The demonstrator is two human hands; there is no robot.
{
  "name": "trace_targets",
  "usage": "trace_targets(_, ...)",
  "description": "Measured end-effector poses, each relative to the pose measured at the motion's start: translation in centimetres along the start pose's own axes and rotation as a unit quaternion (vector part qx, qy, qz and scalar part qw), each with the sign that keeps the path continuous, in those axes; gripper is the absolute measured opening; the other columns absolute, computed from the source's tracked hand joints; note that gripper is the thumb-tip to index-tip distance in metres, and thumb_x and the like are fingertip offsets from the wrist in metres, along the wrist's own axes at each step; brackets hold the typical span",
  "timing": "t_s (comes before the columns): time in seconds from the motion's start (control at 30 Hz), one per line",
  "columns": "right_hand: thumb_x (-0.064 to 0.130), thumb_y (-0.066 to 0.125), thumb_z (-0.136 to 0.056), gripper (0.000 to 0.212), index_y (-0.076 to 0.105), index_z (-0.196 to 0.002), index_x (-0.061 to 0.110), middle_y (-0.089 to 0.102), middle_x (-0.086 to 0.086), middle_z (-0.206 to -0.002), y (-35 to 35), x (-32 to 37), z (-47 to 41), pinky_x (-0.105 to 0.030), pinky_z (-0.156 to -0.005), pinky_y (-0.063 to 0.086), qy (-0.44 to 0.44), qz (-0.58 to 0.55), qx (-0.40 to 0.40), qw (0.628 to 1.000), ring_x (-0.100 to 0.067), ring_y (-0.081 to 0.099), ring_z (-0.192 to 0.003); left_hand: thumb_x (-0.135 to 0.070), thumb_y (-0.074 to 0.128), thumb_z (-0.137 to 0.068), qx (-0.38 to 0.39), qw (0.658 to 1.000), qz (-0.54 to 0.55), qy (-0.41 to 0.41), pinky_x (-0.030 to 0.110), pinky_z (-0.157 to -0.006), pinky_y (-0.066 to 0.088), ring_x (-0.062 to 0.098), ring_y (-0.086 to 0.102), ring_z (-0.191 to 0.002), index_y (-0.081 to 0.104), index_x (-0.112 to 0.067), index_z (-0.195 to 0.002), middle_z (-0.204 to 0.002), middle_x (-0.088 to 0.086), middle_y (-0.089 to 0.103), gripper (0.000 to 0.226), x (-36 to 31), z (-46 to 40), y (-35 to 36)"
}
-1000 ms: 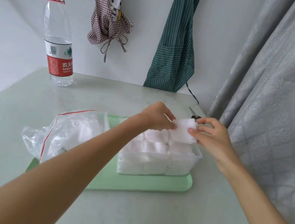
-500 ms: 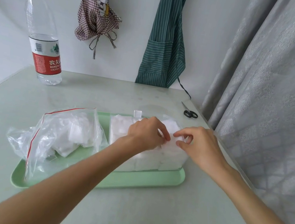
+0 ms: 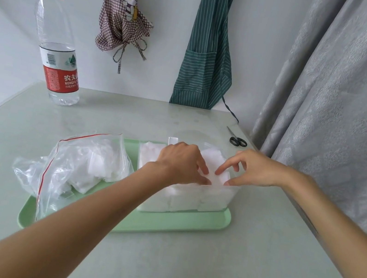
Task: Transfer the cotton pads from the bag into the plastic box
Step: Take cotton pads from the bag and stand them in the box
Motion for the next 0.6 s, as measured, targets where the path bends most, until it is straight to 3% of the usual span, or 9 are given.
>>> trace_targets(0.13, 0.031, 0.082, -0.069, 0.026, 0.072, -0.091, 0.039, 0.042, 0.006, -0.079, -0.1, -0.6, -0.1, -0.014, -0.058, 0.031, -0.001, -0.082, -0.021, 0.996, -0.004, 0.036, -0.059, -0.051, 0.076, -0.069, -0.007, 1.0, 0.02, -0.008, 0.028, -0.078, 0.05, 0.012, 0.062, -0.093, 0.072, -0.033, -0.097, -0.087, -0.014, 0.066, 0.034, 0.1, 0.0, -0.1)
trace_targets(0.27, 0.029, 0.083, -0.069, 0.024, 0.072, -0.086, 0.04, 0.037, -0.001, -0.078, 1.0, -0.8, -0.3, -0.022, -0.061, 0.031, 0.005, -0.102, -0.036, 0.994, -0.012, 0.033, -0.06, -0.048, 0.073, -0.074, 0.003, 1.0, 0.014, -0.009, 0.029, -0.084, 0.049, 0.012, 0.058, -0.101, 0.07, -0.031, -0.103, -0.099, -0.011, 0.069, 0.034, 0.2, 0.6, 0.3)
trace_targets(0.4, 0.032, 0.083, -0.068, 0.02, 0.072, -0.084, 0.039, 0.041, 0.004, -0.078, 0.6, -0.5, 0.1, -0.021, -0.064, 0.033, 0.029, -0.11, -0.065, 0.991, -0.009, 0.038, -0.062, -0.042, 0.066, -0.083, 0.001, 0.996, 0.089, -0.026, 0.026, -0.089, 0.044, 0.011, 0.055, -0.11, 0.065, -0.029, -0.114, -0.113, -0.012, 0.065, 0.034, 0.6, 2.1, -0.4)
trace_targets(0.5, 0.032, 0.079, -0.073, 0.013, 0.069, -0.078, 0.039, 0.046, 0.004, -0.076, 0.1, 1.3, 0.5, -0.024, -0.062, 0.033, 0.016, -0.103, -0.207, 0.973, -0.01, 0.04, -0.063, -0.04, 0.062, -0.085, -0.1, 0.985, 0.137, -0.037, 0.025, -0.086, 0.042, 0.006, 0.051, -0.111, 0.063, -0.036, -0.114, -0.115, -0.016, 0.061, 0.029, 2.0, 5.6, -2.1)
trace_targets(0.6, 0.031, 0.075, -0.076, 0.011, 0.068, -0.076, 0.039, 0.054, 0.008, -0.075, 1.4, 5.7, 0.3, -0.025, -0.065, 0.038, -0.022, -0.126, -0.29, 0.948, -0.01, 0.046, -0.067, -0.035, 0.068, -0.081, -0.289, 0.948, 0.107, -0.076, 0.021, -0.082, 0.035, 0.006, 0.047, -0.111, 0.058, -0.038, -0.118, -0.114, -0.02, 0.056, 0.039, 5.7, 10.9, -4.5)
Point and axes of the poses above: each hand's wrist, its own z-axis away from the middle knuckle, its own y-axis out of the palm, x = y × z, the point moved 3 cm from there along -z, towards the middle knuckle
